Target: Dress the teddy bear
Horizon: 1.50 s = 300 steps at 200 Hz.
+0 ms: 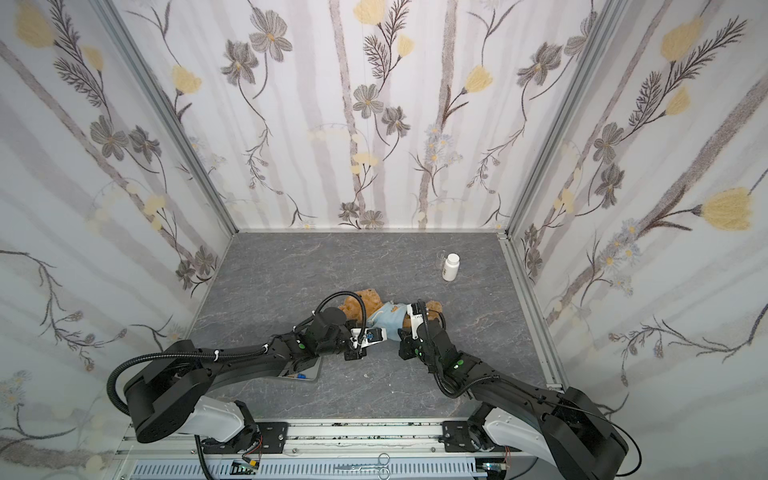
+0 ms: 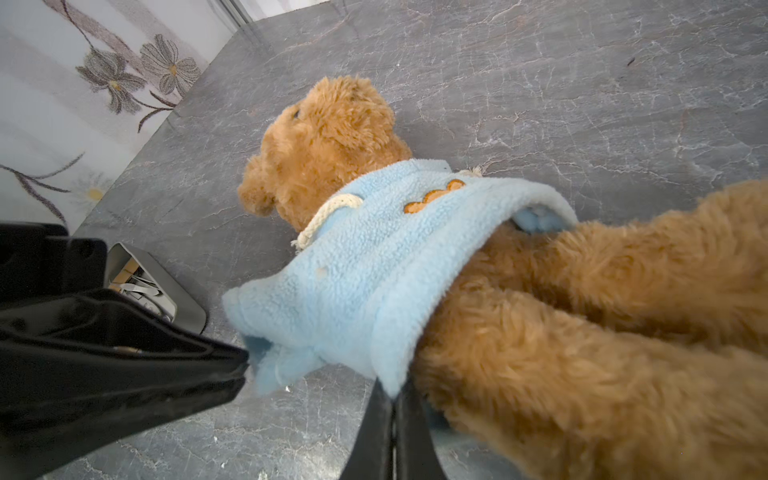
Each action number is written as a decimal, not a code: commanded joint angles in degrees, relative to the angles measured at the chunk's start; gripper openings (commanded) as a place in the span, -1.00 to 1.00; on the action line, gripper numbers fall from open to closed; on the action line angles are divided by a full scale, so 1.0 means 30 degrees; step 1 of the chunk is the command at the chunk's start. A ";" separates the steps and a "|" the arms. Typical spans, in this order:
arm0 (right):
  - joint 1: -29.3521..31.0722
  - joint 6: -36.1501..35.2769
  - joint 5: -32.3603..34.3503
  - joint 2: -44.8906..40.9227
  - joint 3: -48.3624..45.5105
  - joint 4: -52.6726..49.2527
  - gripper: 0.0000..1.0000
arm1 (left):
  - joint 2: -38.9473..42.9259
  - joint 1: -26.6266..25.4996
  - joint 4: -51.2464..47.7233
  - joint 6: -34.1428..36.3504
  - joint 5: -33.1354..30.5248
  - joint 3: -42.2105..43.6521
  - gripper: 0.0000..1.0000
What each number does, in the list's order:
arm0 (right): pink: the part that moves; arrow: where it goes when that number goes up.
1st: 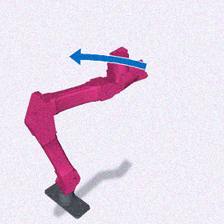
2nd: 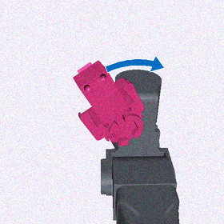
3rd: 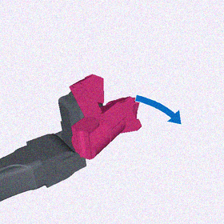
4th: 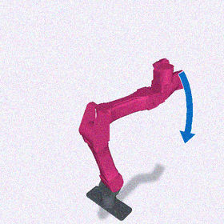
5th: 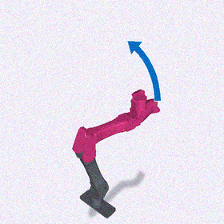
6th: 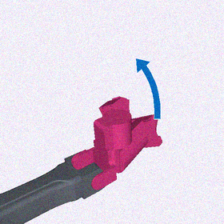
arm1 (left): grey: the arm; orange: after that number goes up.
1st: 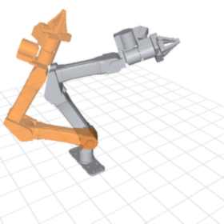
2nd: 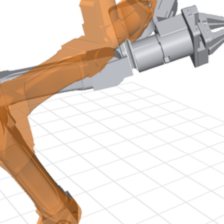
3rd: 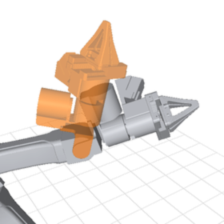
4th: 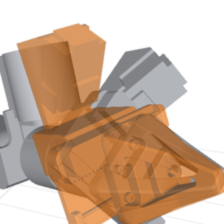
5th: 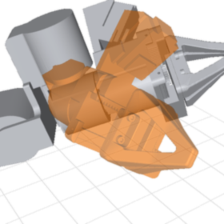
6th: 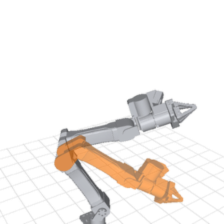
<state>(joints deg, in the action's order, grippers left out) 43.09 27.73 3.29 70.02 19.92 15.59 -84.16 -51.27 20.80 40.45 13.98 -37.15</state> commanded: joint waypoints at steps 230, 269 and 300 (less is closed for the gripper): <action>0.1159 -1.7171 0.6287 -0.0799 0.4500 -0.6382 0.93 | 0.7278 0.2037 0.2111 -0.8385 -0.2418 0.3498 -0.20; 0.2050 -2.1122 0.4736 -0.3125 0.1424 -0.5187 0.99 | 0.8979 0.2773 0.2470 -1.2414 -0.4185 0.4237 -0.17; 0.0944 -2.2834 0.3514 -0.3556 0.0079 -0.2184 0.99 | 0.8670 0.2950 0.2585 -1.3050 -0.4225 0.3847 -0.17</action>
<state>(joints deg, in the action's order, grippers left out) 48.58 -33.34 17.61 58.83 21.41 -0.49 -57.65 -42.70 25.96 6.50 3.01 -24.75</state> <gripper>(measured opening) 0.997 0.415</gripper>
